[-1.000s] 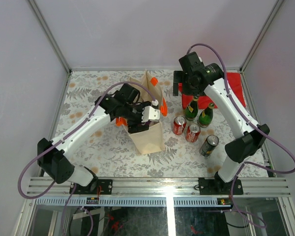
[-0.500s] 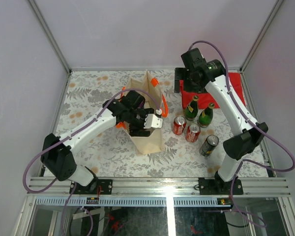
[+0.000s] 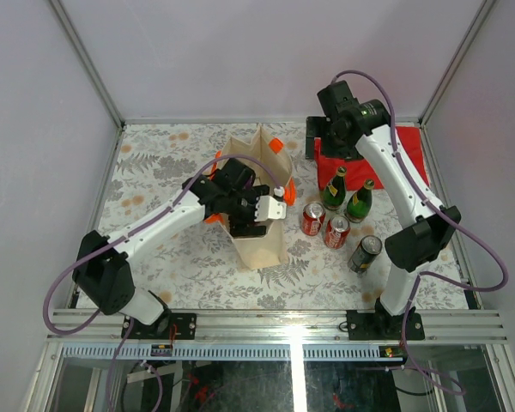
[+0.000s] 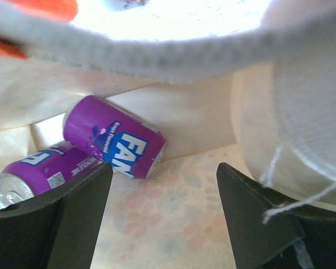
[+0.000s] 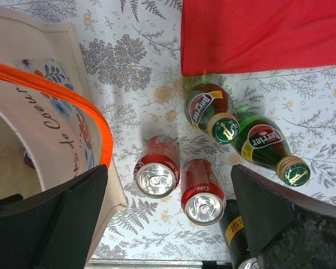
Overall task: Place the beverage into the canvas bag
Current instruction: Adjust the drink in the canvas bag.
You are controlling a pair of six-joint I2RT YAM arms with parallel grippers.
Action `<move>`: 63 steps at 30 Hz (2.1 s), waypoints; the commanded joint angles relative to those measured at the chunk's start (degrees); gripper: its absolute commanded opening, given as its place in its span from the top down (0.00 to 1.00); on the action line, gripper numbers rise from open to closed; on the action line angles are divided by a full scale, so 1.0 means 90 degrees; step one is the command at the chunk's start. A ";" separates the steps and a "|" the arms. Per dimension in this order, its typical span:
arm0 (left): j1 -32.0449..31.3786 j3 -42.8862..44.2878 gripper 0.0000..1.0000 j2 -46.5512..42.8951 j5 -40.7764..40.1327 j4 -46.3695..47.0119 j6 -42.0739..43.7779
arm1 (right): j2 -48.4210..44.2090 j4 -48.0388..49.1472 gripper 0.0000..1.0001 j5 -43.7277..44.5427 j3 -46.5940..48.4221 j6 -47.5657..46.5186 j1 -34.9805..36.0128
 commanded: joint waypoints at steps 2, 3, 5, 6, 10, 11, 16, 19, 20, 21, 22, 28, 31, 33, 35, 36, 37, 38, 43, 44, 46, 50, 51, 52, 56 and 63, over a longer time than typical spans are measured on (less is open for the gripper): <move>0.0071 -0.0306 0.24 0.0260 -0.0839 0.0972 -0.0258 | -0.0020 -0.0066 0.01 -0.0213 0.0282 -0.0193 -0.0089; 0.0088 -0.0320 0.24 0.0335 -0.0928 0.1120 -0.0282 | -0.0018 -0.0047 0.01 -0.0223 0.0268 -0.0195 -0.0106; 0.0096 -0.0297 0.24 0.0517 -0.1049 0.1376 -0.0274 | -0.0001 -0.0029 0.01 -0.0252 0.0270 -0.0194 -0.0107; 0.0100 -0.0287 0.23 0.0621 -0.1117 0.1467 -0.0244 | 0.0007 -0.0034 0.01 -0.0262 0.0270 -0.0199 -0.0109; 0.0137 -0.0022 0.21 0.1217 -0.1479 0.1587 -0.0668 | 0.0019 -0.0084 0.01 -0.0269 0.0304 -0.0219 -0.0128; 0.0175 0.0128 0.21 0.1375 -0.1519 0.1543 -0.0894 | 0.0014 -0.0100 0.01 -0.0250 0.0307 -0.0232 -0.0140; 0.0353 0.0596 0.23 0.1784 -0.1678 0.1459 -0.2309 | -0.0105 -0.0103 0.01 -0.0166 0.0158 -0.0172 -0.0186; 0.0359 0.0779 0.24 0.1856 -0.1589 0.1189 -0.3017 | -0.0176 -0.0081 0.01 -0.0170 0.0044 -0.0146 -0.0200; 0.0362 0.0785 0.24 0.1848 -0.1530 0.1119 -0.3188 | -0.0190 -0.0071 0.01 -0.0157 0.0018 -0.0143 -0.0205; 0.0359 0.0763 0.25 0.1847 -0.1473 0.1063 -0.3300 | -0.0205 -0.0053 0.01 -0.0155 -0.0012 -0.0149 -0.0206; 0.0359 0.0719 0.26 0.1842 -0.1423 0.1012 -0.3402 | -0.0217 -0.0042 0.01 -0.0155 -0.0030 -0.0138 -0.0211; 0.0361 0.0374 0.29 0.1735 -0.1180 0.0727 -0.3562 | -0.0288 0.0106 0.01 -0.0184 -0.0233 -0.0091 -0.0206; 0.0359 0.0122 0.30 0.1669 -0.1090 0.0621 -0.3501 | -0.0380 0.0182 0.01 -0.0199 -0.0423 -0.0078 -0.0212; 0.0360 0.0020 0.30 0.1675 -0.1018 0.0542 -0.3522 | -0.0421 0.0207 0.01 -0.0180 -0.0483 -0.0054 -0.0207; 0.0359 0.0042 0.30 0.1712 -0.0890 0.0394 -0.3584 | -0.0453 0.0206 0.01 -0.0163 -0.0503 -0.0038 -0.0209; 0.0359 0.0092 0.30 0.1738 -0.0791 0.0306 -0.3626 | -0.0472 0.0205 0.01 -0.0152 -0.0521 -0.0030 -0.0214; 0.0359 0.0153 0.30 0.1795 -0.0716 0.0224 -0.3693 | -0.0491 0.0206 0.01 -0.0140 -0.0532 -0.0026 -0.0211; 0.0359 0.0226 0.30 0.1865 -0.0614 0.0122 -0.3754 | -0.0500 0.0206 0.01 -0.0130 -0.0539 -0.0015 -0.0207; 0.0354 0.0560 0.31 0.2316 -0.0449 -0.0086 -0.3982 | -0.0473 0.0146 0.01 -0.0064 -0.0420 0.0001 -0.0211; 0.0351 0.0583 0.32 0.2394 -0.0485 -0.0086 -0.4001 | -0.0460 0.0130 0.01 -0.0046 -0.0395 -0.0022 -0.0208; 0.0359 0.0604 0.32 0.2564 -0.0533 -0.0088 -0.4050 | -0.0439 0.0104 0.01 -0.0020 -0.0351 -0.0054 -0.0209; 0.0359 0.0491 0.33 0.2667 -0.0655 0.0000 -0.4154 | -0.0362 0.0035 0.01 -0.0009 -0.0248 -0.0078 -0.0225; 0.0362 0.0452 0.33 0.2676 -0.0734 0.0026 -0.4165 | -0.0360 0.0039 0.01 -0.0010 -0.0254 -0.0074 -0.0219; 0.0355 0.0422 0.33 0.2693 -0.0814 0.0038 -0.4188 | -0.0352 0.0032 0.01 -0.0016 -0.0256 -0.0080 -0.0225; 0.0359 0.0268 0.33 0.2616 -0.1070 0.0084 -0.4339 | -0.0350 0.0031 0.01 -0.0040 -0.0287 -0.0082 -0.0233; 0.0351 -0.0053 0.25 0.2157 -0.1380 0.0150 -0.4568 | -0.0408 0.0161 0.01 -0.0129 -0.0459 -0.0020 -0.0235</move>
